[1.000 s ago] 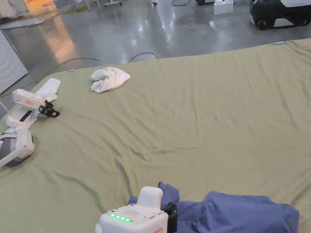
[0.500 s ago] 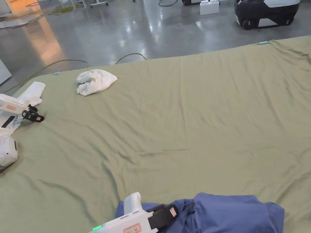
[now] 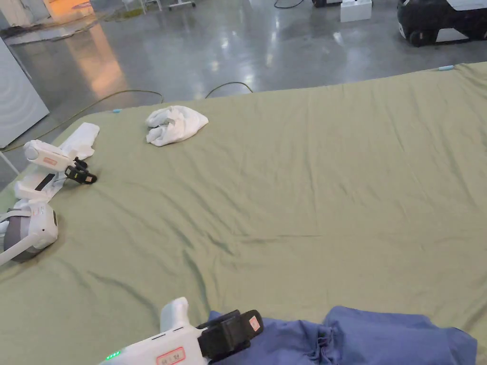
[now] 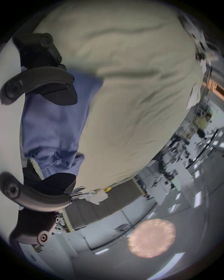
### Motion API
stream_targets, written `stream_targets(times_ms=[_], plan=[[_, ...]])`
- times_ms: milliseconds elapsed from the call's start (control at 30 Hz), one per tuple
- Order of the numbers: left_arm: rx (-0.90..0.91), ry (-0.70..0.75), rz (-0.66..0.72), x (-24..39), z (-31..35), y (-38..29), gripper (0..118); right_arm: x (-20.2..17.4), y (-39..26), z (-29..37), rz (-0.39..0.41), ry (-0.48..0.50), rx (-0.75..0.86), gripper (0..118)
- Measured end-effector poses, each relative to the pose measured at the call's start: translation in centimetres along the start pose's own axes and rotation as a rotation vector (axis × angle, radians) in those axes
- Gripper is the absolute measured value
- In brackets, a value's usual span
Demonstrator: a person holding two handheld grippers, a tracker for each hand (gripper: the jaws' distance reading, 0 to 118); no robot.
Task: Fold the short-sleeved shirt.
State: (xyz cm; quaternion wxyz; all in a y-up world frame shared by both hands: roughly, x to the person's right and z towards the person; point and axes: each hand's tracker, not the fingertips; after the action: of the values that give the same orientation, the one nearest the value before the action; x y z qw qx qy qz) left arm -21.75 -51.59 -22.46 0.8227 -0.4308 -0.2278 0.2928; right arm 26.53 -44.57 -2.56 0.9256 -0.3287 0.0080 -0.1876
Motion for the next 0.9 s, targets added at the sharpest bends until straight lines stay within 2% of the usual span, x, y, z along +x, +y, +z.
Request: stream_targets(times_ms=[100, 167, 200, 233, 267, 300, 433, 533, 567, 633, 667, 700, 800, 867, 900], plan=[[0.046, 0.057, 0.132, -4.7, 1.6, 0.7, 96, -0.4, 0.1, -0.1, 0.001, 0.020, -0.005, 0], [0.025, -0.052, 0.304, -7.5, 0.1, -0.5, 94, -0.1, 0.1, -0.1, -0.029, 0.042, -0.008, 0], [-0.006, -0.081, 0.379, -8.2, -1.0, -1.4, 85, -0.1, 0.1, -0.1, -0.041, 0.046, -0.003, 0], [-0.017, -0.074, 0.408, -8.1, -2.0, -2.5, 62, 0.0, 0.1, -0.2, -0.049, 0.042, -0.003, 0], [-0.004, -0.065, 0.388, -7.7, -2.6, -3.2, 22, 0.0, 0.1, -0.1, -0.053, 0.036, -0.001, 0], [-0.001, -0.034, 0.367, -5.9, -3.0, -3.9, 17, 0.0, 0.1, 0.0, -0.053, 0.025, 0.003, 0], [0.077, -0.112, 0.523, -5.6, -1.8, -4.1, 12, 0.2, 0.2, 0.7, -0.044, 0.019, 0.002, 0], [0.111, -0.040, 0.335, -3.6, 1.4, -2.2, 12, 0.5, 0.4, 0.7, -0.033, 0.010, -0.008, 0], [0.129, 0.012, 0.244, -6.9, 2.5, -0.4, 12, 0.5, 0.4, 0.6, -0.033, 0.007, -0.008, 0], [0.133, 0.156, 0.041, -4.7, 4.6, 1.9, 12, 0.7, 0.5, 0.5, -0.039, 0.007, -0.009, 0], [0.157, 0.186, -0.006, -3.1, 4.9, 2.4, 12, 0.8, 0.4, 0.3, -0.045, 0.007, -0.009, 0], [0.168, 0.188, -0.022, -1.0, 5.4, 2.8, 12, 0.9, 0.5, 0.1, -0.049, 0.007, -0.011, 0], [0.166, -0.024, -0.046, 4.7, 2.7, 2.0, 12, 0.9, 0.5, 0.0, -0.054, -0.040, 0.002, 0], [0.064, -0.094, -0.081, 8.6, -1.3, 0.2, 12, 0.9, 0.5, 0.4, -0.076, -0.044, 0.021, 0], [0.002, -0.083, -0.098, 10.1, -3.6, -0.9, 12, 1.0, 0.5, 0.8, -0.095, -0.042, 0.032, 0]])
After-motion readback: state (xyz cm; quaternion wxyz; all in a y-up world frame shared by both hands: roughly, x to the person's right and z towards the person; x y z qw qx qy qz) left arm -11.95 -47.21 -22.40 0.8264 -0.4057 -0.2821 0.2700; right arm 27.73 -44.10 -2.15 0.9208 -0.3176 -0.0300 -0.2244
